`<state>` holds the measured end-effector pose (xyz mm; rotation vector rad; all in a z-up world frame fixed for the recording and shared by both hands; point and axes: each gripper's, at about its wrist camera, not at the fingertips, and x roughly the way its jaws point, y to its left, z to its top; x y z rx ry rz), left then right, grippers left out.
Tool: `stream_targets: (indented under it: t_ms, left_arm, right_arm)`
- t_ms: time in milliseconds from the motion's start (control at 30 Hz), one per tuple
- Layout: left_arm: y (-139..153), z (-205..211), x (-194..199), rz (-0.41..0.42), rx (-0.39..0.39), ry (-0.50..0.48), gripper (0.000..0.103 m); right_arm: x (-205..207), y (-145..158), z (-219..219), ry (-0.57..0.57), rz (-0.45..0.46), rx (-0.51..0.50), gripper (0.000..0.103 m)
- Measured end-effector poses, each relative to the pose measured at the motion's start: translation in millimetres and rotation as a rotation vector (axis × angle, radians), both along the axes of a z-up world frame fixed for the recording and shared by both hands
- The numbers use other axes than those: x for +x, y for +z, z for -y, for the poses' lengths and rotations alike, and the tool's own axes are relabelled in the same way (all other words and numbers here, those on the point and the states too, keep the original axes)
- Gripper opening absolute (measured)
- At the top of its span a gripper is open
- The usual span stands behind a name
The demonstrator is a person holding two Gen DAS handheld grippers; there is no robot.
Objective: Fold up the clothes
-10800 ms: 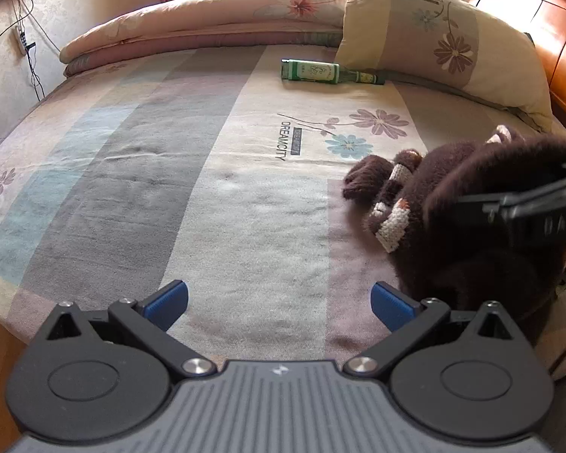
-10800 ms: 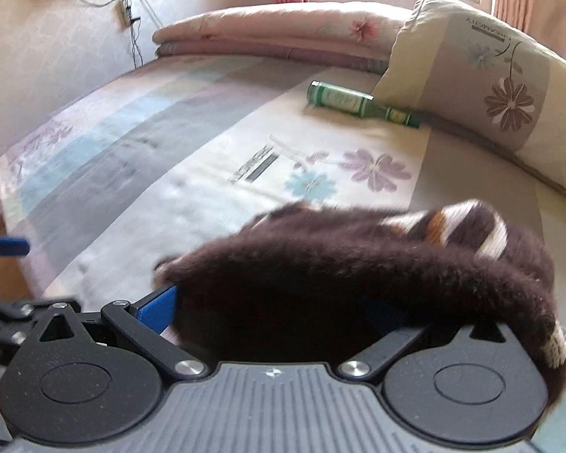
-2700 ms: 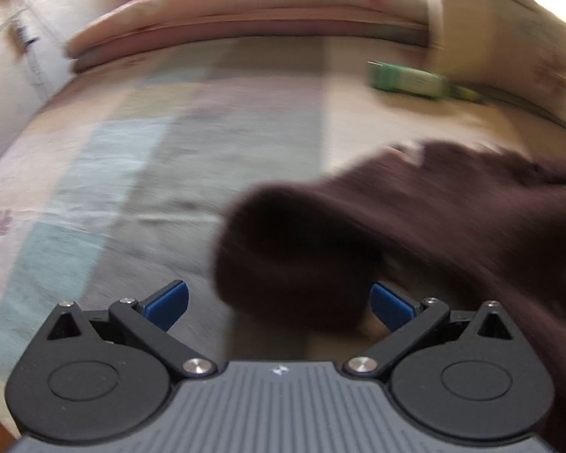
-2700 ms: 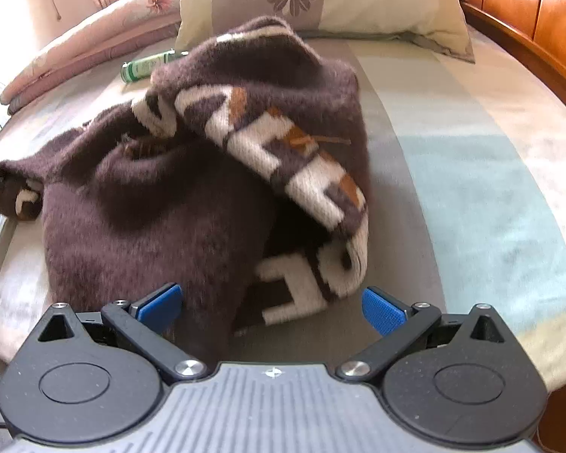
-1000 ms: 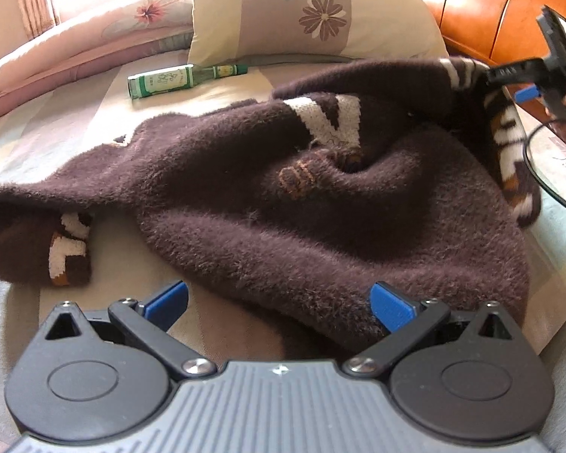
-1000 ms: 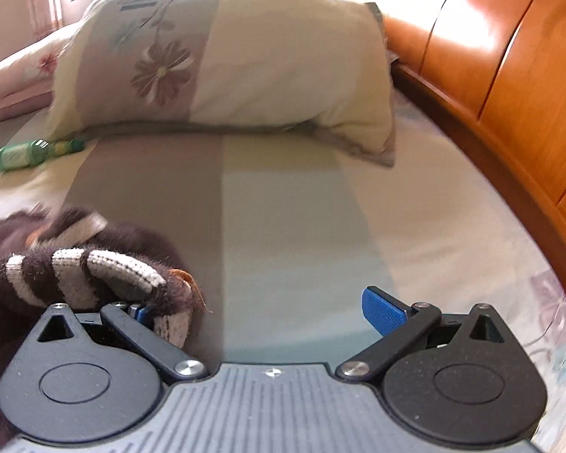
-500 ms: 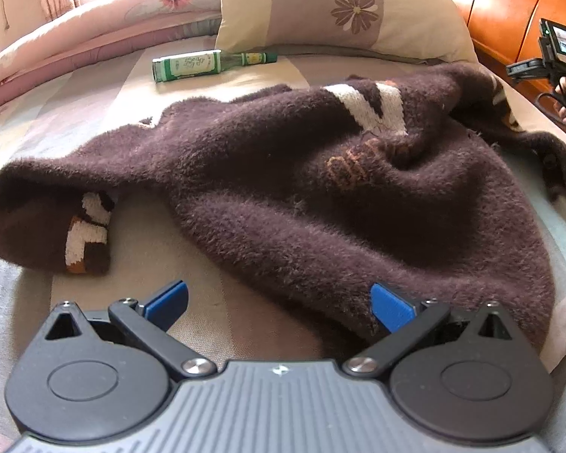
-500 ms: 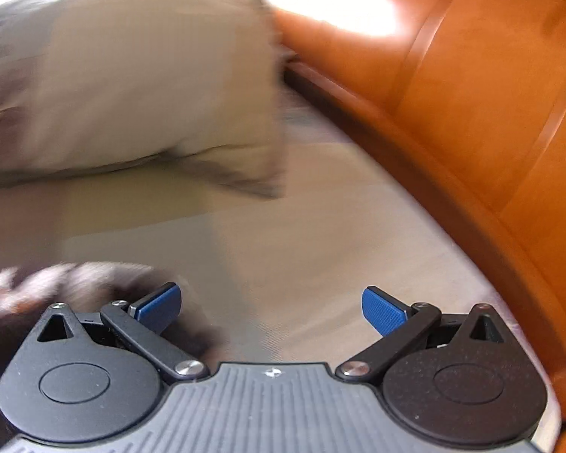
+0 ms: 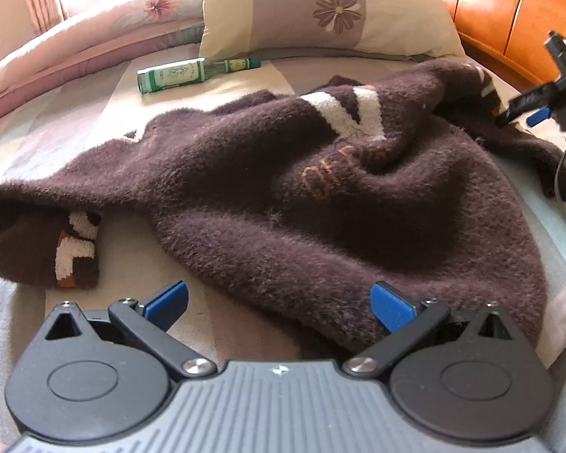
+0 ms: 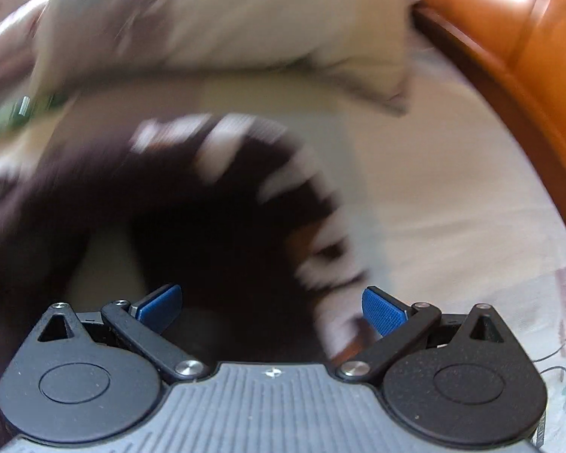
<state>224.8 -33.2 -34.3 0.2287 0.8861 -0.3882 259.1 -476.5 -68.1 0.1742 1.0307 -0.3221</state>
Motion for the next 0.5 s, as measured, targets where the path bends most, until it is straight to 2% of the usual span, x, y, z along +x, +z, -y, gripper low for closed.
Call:
stream_targets:
  t_ms: [33, 167, 267, 333, 400, 500]
  left_arm:
    - [1.4, 0.2, -1.4, 0.004, 0.002, 0.0, 0.102]
    - [2.8, 0.8, -3.6, 0.004, 0.009, -0.001, 0.102]
    - [1.7, 2.8, -4.7, 0.003, 0.016, -0.001, 0.102]
    - [1.6, 3.8, -6.3, 0.0, 0.01, -0.006, 0.102]
    - [1.6, 4.7, -7.8, -0.002, 0.01, -0.011, 0.102]
    - [0.3, 5.1, -8.1, -0.008, 0.013, -0.012, 0.102]
  right_arm:
    - [0.2, -5.7, -10.5, 0.034, -0.025, -0.004, 0.103]
    - [-8.7, -13.1, -47.1, 0.122, 0.011, 0.052, 0.103]
    - [-3.7, -25.6, -70.8, 0.194, -0.041, -0.064, 0.103]
    - [-0.7, -39.2, -73.2, 0.174, -0.093, -0.177, 0.103]
    - [-4.9, -41.8, -57.2, 0.112, -0.081, -0.199, 0.103]
    - [-19.5, -29.3, -16.4, -0.044, -0.016, -0.118, 0.103]
